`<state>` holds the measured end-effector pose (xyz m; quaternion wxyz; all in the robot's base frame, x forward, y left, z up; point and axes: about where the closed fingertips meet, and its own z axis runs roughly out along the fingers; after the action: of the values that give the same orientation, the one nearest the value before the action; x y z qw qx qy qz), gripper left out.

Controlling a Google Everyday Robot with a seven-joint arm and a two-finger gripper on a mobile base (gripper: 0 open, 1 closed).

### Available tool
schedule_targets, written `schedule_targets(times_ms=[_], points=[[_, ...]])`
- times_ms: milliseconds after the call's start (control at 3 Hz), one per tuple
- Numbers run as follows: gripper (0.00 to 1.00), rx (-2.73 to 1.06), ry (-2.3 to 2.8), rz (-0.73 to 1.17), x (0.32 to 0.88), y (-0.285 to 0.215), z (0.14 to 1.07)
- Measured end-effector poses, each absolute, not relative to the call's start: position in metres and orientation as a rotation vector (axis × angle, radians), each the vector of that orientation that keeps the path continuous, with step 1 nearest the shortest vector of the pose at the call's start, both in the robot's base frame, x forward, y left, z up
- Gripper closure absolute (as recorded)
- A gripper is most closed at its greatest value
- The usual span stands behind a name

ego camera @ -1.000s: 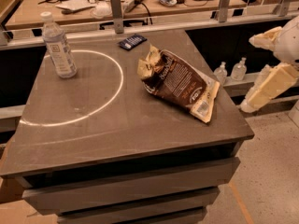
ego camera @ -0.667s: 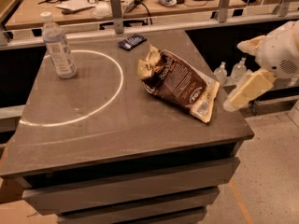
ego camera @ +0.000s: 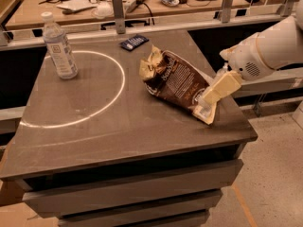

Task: Move brown chip bag near blue plastic bottle

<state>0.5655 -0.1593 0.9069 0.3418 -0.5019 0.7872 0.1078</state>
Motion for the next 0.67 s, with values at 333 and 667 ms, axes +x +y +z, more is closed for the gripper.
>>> schedule_targets(times_ms=[333, 667], points=[[0.00, -1.319, 2.035, 0.347, 0.573, -0.136, 0.902], [0.24, -1.408, 2.012, 0.417, 0.576, -0.106, 0.891]])
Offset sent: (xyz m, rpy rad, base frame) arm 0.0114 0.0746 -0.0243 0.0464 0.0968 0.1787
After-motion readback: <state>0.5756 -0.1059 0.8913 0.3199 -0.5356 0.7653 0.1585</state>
